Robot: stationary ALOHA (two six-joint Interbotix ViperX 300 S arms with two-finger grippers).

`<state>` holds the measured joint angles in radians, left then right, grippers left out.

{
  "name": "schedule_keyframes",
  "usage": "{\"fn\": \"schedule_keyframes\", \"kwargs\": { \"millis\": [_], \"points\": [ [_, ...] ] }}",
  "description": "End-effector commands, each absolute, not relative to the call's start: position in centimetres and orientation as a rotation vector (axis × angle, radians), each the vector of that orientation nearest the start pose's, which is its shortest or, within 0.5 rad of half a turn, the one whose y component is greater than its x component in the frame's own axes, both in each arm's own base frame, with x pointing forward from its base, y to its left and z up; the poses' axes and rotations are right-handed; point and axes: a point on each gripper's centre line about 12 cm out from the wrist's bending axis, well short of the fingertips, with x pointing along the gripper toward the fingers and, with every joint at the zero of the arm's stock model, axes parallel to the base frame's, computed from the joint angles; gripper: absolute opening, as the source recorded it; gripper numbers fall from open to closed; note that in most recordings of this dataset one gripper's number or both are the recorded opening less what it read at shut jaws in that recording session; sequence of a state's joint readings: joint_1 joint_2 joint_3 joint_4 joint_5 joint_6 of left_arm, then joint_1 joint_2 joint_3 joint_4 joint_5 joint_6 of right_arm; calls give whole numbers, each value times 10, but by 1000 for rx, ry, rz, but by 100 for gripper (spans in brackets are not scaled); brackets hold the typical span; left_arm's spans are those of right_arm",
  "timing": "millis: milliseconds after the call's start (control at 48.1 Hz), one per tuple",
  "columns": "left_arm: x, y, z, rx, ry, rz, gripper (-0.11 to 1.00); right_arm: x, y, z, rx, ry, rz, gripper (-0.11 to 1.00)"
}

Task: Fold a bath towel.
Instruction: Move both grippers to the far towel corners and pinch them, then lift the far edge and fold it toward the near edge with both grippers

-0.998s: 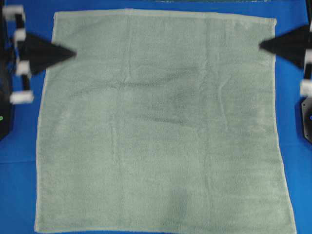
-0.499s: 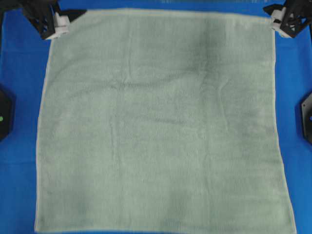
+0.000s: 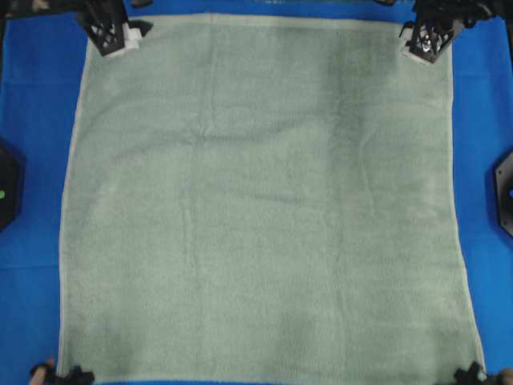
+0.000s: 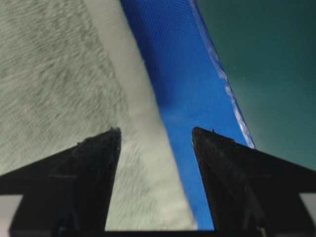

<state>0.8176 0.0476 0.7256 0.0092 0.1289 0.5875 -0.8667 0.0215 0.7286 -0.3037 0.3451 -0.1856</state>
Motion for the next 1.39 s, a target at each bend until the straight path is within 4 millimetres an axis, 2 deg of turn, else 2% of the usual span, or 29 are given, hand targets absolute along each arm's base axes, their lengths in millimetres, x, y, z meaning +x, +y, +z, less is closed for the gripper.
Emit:
{"fn": "schedule_keyframes", "kwargs": {
  "millis": [0,208,354,395,437,562,666,749,874,1061,1102,1227,1310,1373],
  "points": [
    [248,278,114,157,1029,497,88,213,-280,116,13,1171,-616,61],
    [242,278,76,102,1110,469,87,203,-285,84,62,1223,-608,60],
    [240,274,71,68,1126,468,82,200,-285,80,73,1234,-607,56],
    [240,272,70,65,1136,459,76,200,-285,80,73,1236,-607,51],
    [241,268,68,64,1157,437,65,200,-285,80,76,1241,-606,42],
    [242,261,67,60,1200,395,29,195,-281,78,96,1280,-600,9],
    [242,259,70,49,1213,387,6,192,-279,80,111,1306,-602,7],
    [243,259,84,51,1199,397,4,191,-278,89,119,1293,-621,7],
    [244,260,119,77,1154,422,4,191,-276,113,115,1233,-658,7],
    [242,251,187,125,1077,450,4,184,-263,177,106,1135,-733,7],
    [243,244,205,139,1062,443,4,183,-256,191,101,1118,-743,7],
    [243,223,239,175,1026,417,4,181,-230,226,79,1073,-745,7],
    [243,204,251,188,1012,386,4,179,-206,239,87,1059,-730,7],
    [242,191,252,176,1018,363,4,177,-189,242,104,1053,-714,7]
  ]
}}
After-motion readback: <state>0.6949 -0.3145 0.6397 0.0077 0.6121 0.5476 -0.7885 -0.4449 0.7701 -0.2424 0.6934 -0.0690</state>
